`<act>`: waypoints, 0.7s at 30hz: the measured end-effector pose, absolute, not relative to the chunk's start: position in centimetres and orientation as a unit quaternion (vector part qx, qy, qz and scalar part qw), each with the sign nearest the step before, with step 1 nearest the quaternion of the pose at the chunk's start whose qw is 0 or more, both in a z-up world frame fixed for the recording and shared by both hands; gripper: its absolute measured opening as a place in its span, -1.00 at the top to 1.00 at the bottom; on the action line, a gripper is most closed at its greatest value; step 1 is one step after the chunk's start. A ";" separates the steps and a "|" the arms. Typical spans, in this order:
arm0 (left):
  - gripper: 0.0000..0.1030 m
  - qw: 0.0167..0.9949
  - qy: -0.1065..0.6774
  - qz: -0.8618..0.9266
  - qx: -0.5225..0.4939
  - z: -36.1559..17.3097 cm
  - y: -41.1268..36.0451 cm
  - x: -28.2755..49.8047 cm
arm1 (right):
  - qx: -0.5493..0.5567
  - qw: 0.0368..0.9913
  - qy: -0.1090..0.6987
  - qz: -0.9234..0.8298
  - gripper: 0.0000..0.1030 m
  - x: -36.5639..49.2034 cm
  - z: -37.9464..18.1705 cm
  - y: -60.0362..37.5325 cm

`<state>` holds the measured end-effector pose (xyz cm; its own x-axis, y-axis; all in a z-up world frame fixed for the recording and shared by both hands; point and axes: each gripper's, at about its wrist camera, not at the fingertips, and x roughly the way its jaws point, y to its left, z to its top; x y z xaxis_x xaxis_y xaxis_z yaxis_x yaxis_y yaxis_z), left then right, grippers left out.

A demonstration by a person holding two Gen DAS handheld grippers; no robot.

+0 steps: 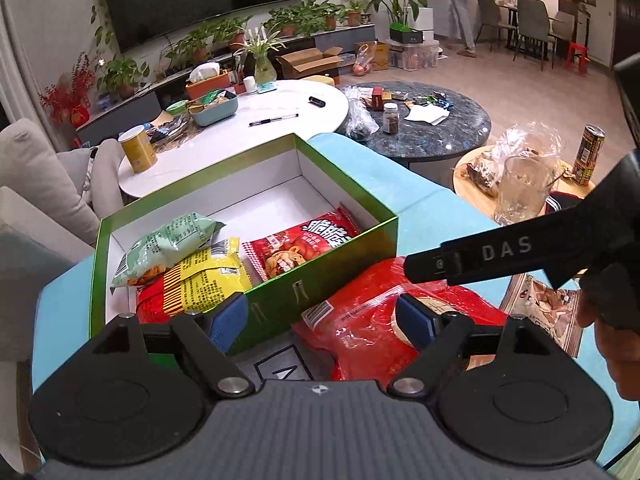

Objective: Organize snacks
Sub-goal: 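Move the right tool to the red translucent bag with round bread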

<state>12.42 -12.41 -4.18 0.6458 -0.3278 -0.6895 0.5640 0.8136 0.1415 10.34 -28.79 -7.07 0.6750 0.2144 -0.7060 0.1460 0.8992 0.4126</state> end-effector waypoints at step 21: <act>-0.65 0.881 0.371 -0.255 0.145 -5.9 -12.3 13.5 | 0.243 0.871 0.425 0.032 -0.56 11.1 -8.8 -29.5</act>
<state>13.48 -12.27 -5.87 0.5936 -0.3421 -0.7284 0.5576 0.8275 0.0658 11.14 -29.47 -8.79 0.6368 0.2624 -0.7250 0.1514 0.8794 0.4513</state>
